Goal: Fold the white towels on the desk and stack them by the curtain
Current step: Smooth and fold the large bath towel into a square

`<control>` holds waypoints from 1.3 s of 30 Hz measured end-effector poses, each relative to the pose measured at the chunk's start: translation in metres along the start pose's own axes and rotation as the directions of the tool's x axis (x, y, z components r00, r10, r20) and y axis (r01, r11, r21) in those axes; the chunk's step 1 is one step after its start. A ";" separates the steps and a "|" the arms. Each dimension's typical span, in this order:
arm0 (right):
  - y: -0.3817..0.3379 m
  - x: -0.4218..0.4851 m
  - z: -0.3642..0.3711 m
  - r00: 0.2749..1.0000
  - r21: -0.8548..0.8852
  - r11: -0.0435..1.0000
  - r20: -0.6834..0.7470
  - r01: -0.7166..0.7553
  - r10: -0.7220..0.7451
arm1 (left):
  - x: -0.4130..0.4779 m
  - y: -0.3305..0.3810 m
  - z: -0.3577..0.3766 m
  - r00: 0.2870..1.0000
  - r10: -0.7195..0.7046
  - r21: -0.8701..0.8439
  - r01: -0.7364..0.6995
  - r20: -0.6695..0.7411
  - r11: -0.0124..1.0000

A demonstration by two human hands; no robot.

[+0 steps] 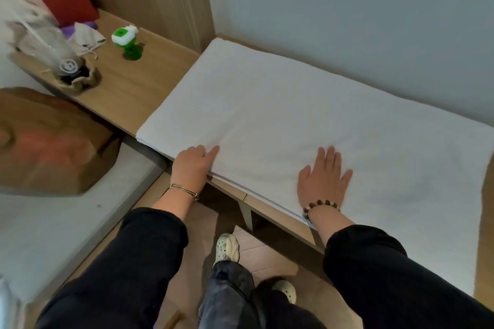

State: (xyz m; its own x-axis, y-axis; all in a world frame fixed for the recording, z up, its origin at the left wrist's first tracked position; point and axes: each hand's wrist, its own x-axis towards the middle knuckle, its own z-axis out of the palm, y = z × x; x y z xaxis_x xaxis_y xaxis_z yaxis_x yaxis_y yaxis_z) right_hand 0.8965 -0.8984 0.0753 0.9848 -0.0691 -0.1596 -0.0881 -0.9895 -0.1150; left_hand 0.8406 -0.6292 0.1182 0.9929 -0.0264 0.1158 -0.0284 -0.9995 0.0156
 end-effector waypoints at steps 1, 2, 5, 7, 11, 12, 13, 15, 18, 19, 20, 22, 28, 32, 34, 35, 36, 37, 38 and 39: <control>0.000 0.000 0.001 1.000 0.002 1.000 -0.001 0.001 -0.001 | -0.004 -0.004 0.002 0.993 -0.105 -0.021 0.106 0.045 0.994; -0.001 0.000 0.001 1.000 0.002 1.000 -0.005 0.002 -0.002 | -0.007 -0.008 0.003 0.981 -0.182 -0.021 0.184 0.073 0.983; -0.001 0.000 0.001 1.000 0.002 1.000 -0.010 -0.005 0.005 | -0.006 -0.018 0.004 0.981 -0.193 0.010 0.193 0.000 0.981; -0.002 -0.001 0.000 1.000 -0.017 1.000 -0.004 -0.014 0.013 | 0.000 -0.020 0.002 0.977 -0.210 0.049 0.212 -0.035 0.976; -0.008 0.001 0.000 0.998 -0.038 0.998 0.025 -0.048 0.049 | 0.009 -0.026 0.001 0.935 -0.350 0.011 0.350 0.057 0.937; -0.009 0.002 -0.001 0.998 -0.038 0.998 0.036 -0.056 0.057 | 0.009 -0.029 0.000 0.927 -0.367 -0.006 0.369 0.072 0.930; -0.010 0.002 -0.001 0.997 -0.038 0.997 0.047 -0.062 0.064 | 0.011 -0.032 0.000 0.928 -0.365 -0.015 0.367 0.074 0.930; -0.012 0.002 -0.004 0.993 -0.058 0.994 0.072 -0.089 0.093 | 0.014 -0.038 0.001 0.943 -0.323 -0.018 0.325 0.085 0.946; -0.029 0.005 -0.014 0.989 -0.078 0.990 0.081 -0.118 0.124 | 0.019 -0.041 0.004 0.952 -0.279 -0.059 0.288 0.122 0.956; -0.040 0.007 -0.018 0.993 -0.069 0.993 0.066 -0.097 0.101 | 0.021 -0.042 0.007 0.955 -0.264 -0.063 0.275 0.136 0.959; -0.052 0.010 -0.021 0.997 -0.063 0.996 0.048 -0.058 0.061 | 0.021 -0.044 0.009 0.957 -0.250 -0.067 0.262 0.145 0.963; -0.080 0.016 -0.026 0.998 -0.062 0.997 0.018 0.053 -0.052 | 0.021 -0.051 0.013 0.965 -0.228 -0.093 0.241 0.132 0.966; -0.173 0.035 -0.017 0.961 0.042 0.968 0.116 0.248 -0.251 | 0.023 -0.056 0.008 0.999 -0.046 -0.128 0.046 0.004 0.991; -0.188 0.035 0.008 0.967 -0.022 0.974 0.132 0.224 -0.220 | 0.023 -0.071 0.005 0.999 0.008 -0.090 -0.012 -0.051 0.996; -0.184 0.033 0.014 0.973 -0.069 0.973 0.092 0.219 -0.213 | 0.026 -0.081 0.004 0.995 0.040 -0.081 -0.047 -0.094 0.996; -0.183 0.034 0.016 0.975 -0.082 0.974 0.078 0.213 -0.207 | 0.027 -0.084 0.003 0.993 0.030 -0.084 -0.040 -0.118 0.996; -0.184 0.034 0.016 0.977 -0.088 0.974 0.070 0.208 -0.202 | 0.028 -0.085 0.002 0.992 -0.004 -0.095 -0.008 -0.130 0.995; -0.185 0.035 0.016 0.978 -0.090 0.975 0.069 0.204 -0.198 | 0.029 -0.086 0.003 0.991 -0.048 -0.108 0.035 -0.125 0.994; -0.186 0.035 0.016 0.978 -0.089 0.975 0.070 0.202 -0.196 | 0.029 -0.087 0.003 0.990 -0.087 -0.112 0.075 -0.107 0.991; -0.186 0.034 0.015 0.978 -0.091 0.975 0.066 0.203 -0.197 | 0.027 -0.090 0.003 0.990 -0.107 -0.102 0.098 -0.089 0.990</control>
State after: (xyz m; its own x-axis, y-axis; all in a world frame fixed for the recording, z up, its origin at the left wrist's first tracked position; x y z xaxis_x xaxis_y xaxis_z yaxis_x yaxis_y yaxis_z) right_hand 0.9444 -0.7150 0.0764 0.9708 0.1357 -0.1980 0.1272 -0.9904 -0.0547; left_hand 0.8707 -0.5403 0.1167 0.9760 0.0826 0.2016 0.0573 -0.9901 0.1282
